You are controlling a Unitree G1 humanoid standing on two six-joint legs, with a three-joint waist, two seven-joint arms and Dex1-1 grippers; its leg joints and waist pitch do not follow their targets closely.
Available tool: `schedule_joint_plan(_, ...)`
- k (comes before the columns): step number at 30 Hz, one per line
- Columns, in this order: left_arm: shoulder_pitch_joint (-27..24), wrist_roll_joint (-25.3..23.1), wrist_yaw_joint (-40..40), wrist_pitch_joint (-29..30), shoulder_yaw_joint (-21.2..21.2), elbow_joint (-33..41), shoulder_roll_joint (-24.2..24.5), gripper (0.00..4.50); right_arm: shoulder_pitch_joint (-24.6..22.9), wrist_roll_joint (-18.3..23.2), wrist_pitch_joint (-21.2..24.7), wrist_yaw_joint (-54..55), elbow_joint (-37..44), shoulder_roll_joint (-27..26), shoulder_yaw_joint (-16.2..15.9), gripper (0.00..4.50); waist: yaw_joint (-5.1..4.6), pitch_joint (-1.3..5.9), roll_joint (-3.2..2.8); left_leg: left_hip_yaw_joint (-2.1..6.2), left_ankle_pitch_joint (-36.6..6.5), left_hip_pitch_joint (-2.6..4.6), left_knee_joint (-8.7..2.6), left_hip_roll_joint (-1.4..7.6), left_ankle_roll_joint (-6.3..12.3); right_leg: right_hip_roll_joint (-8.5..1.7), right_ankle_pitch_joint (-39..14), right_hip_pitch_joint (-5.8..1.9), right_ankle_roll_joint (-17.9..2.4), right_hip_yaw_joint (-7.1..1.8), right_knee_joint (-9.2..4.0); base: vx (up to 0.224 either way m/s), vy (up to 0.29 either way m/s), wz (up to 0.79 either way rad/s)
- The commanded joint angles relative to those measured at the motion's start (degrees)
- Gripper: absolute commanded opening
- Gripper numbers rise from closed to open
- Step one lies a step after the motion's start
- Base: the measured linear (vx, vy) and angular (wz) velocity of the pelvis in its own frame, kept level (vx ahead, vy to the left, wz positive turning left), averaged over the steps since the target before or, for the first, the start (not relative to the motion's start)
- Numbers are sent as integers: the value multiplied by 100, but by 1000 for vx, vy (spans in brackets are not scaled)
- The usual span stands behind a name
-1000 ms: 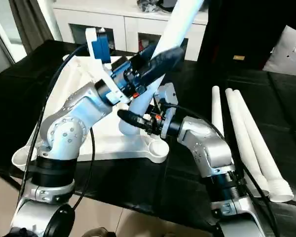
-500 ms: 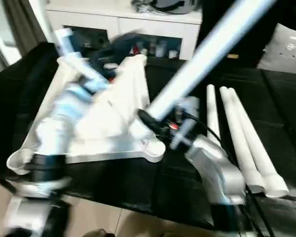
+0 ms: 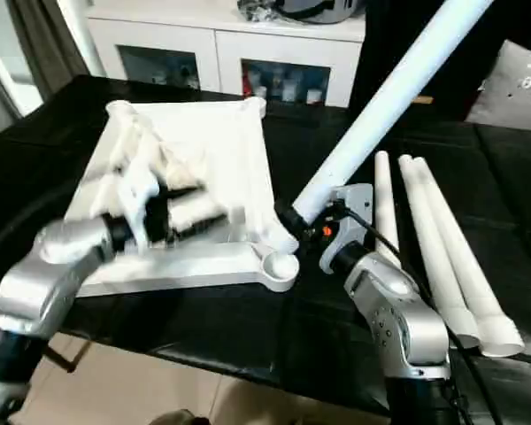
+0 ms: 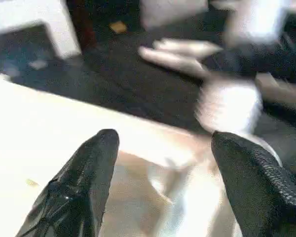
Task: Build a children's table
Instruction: Pick table leg, then insert table leg to table base
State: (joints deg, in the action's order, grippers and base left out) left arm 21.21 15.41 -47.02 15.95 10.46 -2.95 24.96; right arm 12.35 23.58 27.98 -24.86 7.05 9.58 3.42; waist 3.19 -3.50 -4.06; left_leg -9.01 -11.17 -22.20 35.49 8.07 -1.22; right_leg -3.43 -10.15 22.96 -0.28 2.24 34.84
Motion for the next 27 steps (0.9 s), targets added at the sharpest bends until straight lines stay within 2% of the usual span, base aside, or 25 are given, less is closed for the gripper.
schedule_joint_plan(1, -107, 17, -230, 39, 165, 185, 87, 341, -171, -156, -99, 192, 298, -3, 49, 191, -28, 365, 20, 179, -1885, 120, -566, 415, -321, -461, -1628, -225, -1003, -275, -428, 0, 0, 0)
schedule_joint_plan(3, -162, -64, -366, -30, 327, 157, 132, 341, -281, -138, 56, 232, 535, 85, 55, 191, -8, 378, 75, 144, -1576, 99, -539, 403, -151, -480, -1673, -237, -1014, -295, -437, 0, 0, 0)
schedule_joint_plan(4, -199, -154, -485, -118, 455, 124, 189, 315, -328, -87, 137, 221, 643, 123, 73, 191, 11, 375, -11, 147, -1462, 99, -536, 406, -112, -481, -1774, -225, -995, -288, -433, 0, 0, 0)
schedule_joint_plan(5, -212, -186, -528, -146, 500, 113, 212, 315, -338, -81, 157, 209, 667, 144, 69, 191, -2, 369, 28, 155, -1436, 80, -542, 414, -80, -483, -1902, -235, -932, -285, -443, 0, 0, 0)
schedule_joint_plan(6, -238, -300, -635, -196, 631, 68, 286, 308, -334, -95, 187, 162, 693, 220, 32, 191, -14, 365, 33, 148, -1463, 92, -544, 418, -85, -474, -1974, -218, -911, -284, -455, 0, 0, 0)
schedule_joint_plan(7, -239, -309, -642, -198, 641, 64, 292, 305, -333, -97, 190, 158, 695, 226, 27, 191, -30, 352, 66, 145, -1488, 92, -550, 423, -84, -469, -2029, -214, -895, -284, -465, 0, 0, 0)
schedule_joint_plan(8, -212, -484, -638, -212, 755, -63, 332, 280, -289, -194, 246, 202, 686, 299, -26, 191, -57, 352, 74, 147, -1499, 92, -553, 419, -96, -465, -2069, -213, -876, -284, -462, 0, 0, 0)
schedule_joint_plan(9, -193, -558, -622, -216, 781, -124, 332, 280, -272, -241, 274, 252, 685, 317, -41, 191, -68, 349, 53, 151, -1521, 97, -550, 415, -104, -464, -2092, -208, -877, -283, -459, 0, 0, 0)
schedule_joint_plan(11, -113, -658, -581, -267, 797, -291, 294, 260, -238, -278, 290, 255, 677, 351, -72, 191, -114, 352, 73, 151, -1582, 99, -546, 405, -124, -471, -2174, -208, -878, -280, -473, 0, 0, 0)
schedule_joint_plan(13, 26, -724, -590, -364, 807, -549, 236, 253, -199, -446, -244, 15, 617, 390, -234, 191, -123, 353, 75, 137, -1606, 111, -527, 393, -110, -462, -2251, -189, -848, -279, -490, 0, 0, 0)
schedule_joint_plan(15, 121, -740, -660, -391, 863, -693, 223, 230, -183, -458, -239, -37, 623, 432, -314, 191, -115, 364, 77, 149, -1476, 98, -529, 410, -80, -484, -2088, -214, -878, -284, -471, 0, 0, 0)
schedule_joint_plan(16, 154, -738, -722, -400, 896, -751, 226, 223, -164, -391, -206, -45, 617, 389, -309, 191, -115, 369, 98, 145, -1379, 94, -528, 410, -39, -480, -1927, -219, -932, -286, -456, 0, 0, 0)
schedule_joint_plan(19, 231, -866, -804, -529, 992, -961, 242, 205, -106, -337, -162, -34, 607, 362, -318, 191, -118, 387, 90, 131, -1204, 87, -512, 408, 51, -468, -1536, -229, -1067, -278, -428, 0, 0, 0)
schedule_joint_plan(22, 354, -984, -825, -652, 1030, -1261, 199, 178, -46, -407, -248, -78, 563, 392, -381, 191, -112, 391, 95, 120, -1142, 84, -496, 403, 80, -480, -1540, -242, -1079, -277, -427, 0, 0, 0)
schedule_joint_plan(23, 418, -1022, -887, -735, 1050, -1410, 179, 171, -34, -446, -267, -117, 511, 424, -424, 191, -112, 390, 78, 125, -1158, 90, -497, 409, 70, -481, -1555, -240, -1081, -279, -423, 0, 0, 0)
schedule_joint_plan(25, 534, -1069, -1059, -905, 1099, -1652, 162, 148, -1, -310, -89, -508, 432, 614, -547, 191, -110, 378, 90, 126, -1327, 103, -500, 406, 48, -478, -1796, -243, -1054, -276, -456, 0, 0, 0)
schedule_joint_plan(27, 592, -1077, -1131, -964, 1124, -1751, 163, 134, -18, -282, -92, -596, 471, 660, -565, 191, -98, 384, 95, 127, -1275, 93, -495, 417, 61, -503, -1747, -253, -1078, -284, -449, 0, 0, 0)
